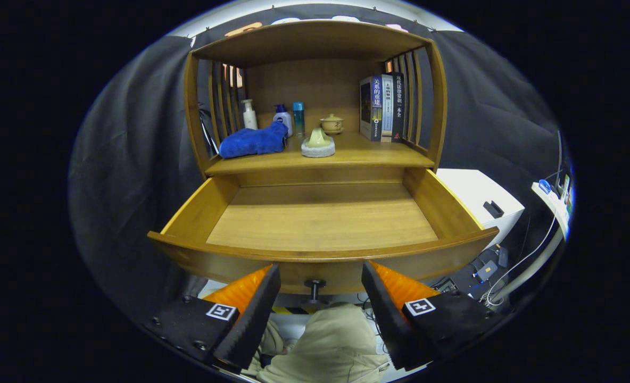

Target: Pull open the drawer, take out the items inside it, and place them on the countertop above the cabinet.

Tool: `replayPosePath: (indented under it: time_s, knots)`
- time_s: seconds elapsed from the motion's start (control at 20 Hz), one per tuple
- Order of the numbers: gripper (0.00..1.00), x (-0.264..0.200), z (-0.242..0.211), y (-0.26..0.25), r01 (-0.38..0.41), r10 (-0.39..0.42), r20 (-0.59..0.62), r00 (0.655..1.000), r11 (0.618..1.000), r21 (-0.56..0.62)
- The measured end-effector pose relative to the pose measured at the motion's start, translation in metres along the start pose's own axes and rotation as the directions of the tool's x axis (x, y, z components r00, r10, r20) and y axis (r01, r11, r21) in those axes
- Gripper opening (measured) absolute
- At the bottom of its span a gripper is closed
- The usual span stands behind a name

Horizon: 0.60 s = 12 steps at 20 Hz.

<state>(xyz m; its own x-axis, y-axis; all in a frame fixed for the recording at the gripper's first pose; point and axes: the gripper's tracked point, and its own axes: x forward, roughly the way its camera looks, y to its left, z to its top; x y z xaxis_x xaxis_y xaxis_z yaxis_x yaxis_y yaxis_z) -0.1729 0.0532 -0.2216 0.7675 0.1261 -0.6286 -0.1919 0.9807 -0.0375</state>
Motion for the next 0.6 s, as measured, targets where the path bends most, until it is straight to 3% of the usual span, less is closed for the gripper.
replayPosePath:
  time_s: [0.6]
  knots:
    - [0.97,0.024,-0.014,-0.007,0.039,-0.039,-0.017,0.999,0.999,0.037]
